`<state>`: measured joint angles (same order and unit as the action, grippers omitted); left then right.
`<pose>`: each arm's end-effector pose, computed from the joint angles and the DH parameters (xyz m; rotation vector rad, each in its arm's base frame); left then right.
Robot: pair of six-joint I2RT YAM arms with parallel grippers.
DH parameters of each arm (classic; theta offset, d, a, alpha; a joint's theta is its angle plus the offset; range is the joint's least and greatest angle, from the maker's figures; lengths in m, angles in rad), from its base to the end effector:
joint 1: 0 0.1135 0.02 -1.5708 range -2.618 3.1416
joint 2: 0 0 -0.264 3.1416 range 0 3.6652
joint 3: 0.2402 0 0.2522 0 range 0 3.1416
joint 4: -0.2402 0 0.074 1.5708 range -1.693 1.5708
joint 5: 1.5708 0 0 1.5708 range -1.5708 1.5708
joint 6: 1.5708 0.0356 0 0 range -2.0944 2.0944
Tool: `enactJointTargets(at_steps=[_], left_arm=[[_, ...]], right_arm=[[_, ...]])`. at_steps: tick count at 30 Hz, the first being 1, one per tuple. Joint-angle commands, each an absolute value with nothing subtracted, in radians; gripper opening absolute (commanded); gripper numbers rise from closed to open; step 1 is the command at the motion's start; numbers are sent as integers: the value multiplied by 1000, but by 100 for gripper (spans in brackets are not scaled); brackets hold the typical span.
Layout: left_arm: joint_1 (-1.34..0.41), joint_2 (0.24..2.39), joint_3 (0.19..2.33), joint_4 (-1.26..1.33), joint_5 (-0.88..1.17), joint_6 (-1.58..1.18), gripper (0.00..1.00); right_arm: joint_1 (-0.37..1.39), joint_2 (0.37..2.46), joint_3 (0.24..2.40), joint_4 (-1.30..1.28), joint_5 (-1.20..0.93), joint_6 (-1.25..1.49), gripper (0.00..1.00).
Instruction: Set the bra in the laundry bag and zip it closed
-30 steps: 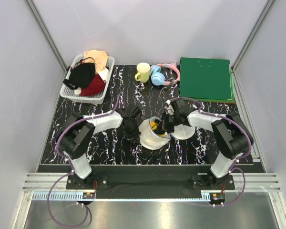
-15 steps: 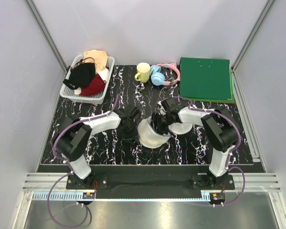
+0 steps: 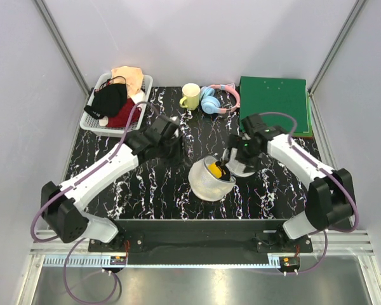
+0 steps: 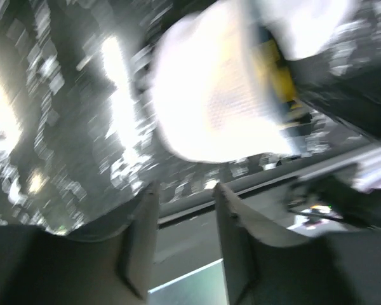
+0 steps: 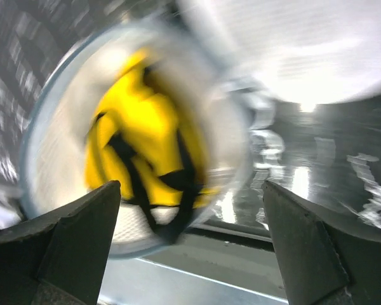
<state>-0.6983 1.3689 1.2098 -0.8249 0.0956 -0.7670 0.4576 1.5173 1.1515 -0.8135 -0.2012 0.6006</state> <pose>0.2115 -0.1820 0.3014 -0.0536 2.6956 -0.6406 0.2639 0.1379 0.2449 0.1470 2.8530 0.5347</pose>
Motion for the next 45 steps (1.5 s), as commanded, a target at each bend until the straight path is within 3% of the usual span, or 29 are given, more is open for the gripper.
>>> enactJointTargets(at_steps=[1,9,10,11,18,26,27,28,33,42,45], left_arm=[[-738,1500,1408,-769,80,-729,40],[-814,1882,1798,-770,167,-713,31],[-815,1910,1805,-767,178,-721,30],[-815,1934,1802,-770,190,-729,28],[-816,2052,1732,-799,147,-701,17],[-818,2072,1686,-818,115,-637,15],[-816,2066,1674,-819,107,-634,15],[-816,2053,1661,-819,101,-629,15],[-818,2040,1625,-821,87,-612,15],[-815,2033,1716,-874,3,-554,16],[-804,1987,1828,-937,-34,-543,37]], right_arm=[[256,1479,1132,-934,-63,614,100],[68,1595,1169,-799,-6,549,100],[67,1621,1158,-751,18,554,97],[66,1634,1148,-720,17,560,88],[69,1732,1114,-557,3,557,61],[143,1813,1086,-541,109,603,55],[161,1824,1089,-538,123,607,51],[169,1845,1092,-529,135,617,39],[170,1778,1075,-526,175,597,1],[280,1454,1221,-783,184,532,0],[382,1425,1265,-877,180,552,0]])
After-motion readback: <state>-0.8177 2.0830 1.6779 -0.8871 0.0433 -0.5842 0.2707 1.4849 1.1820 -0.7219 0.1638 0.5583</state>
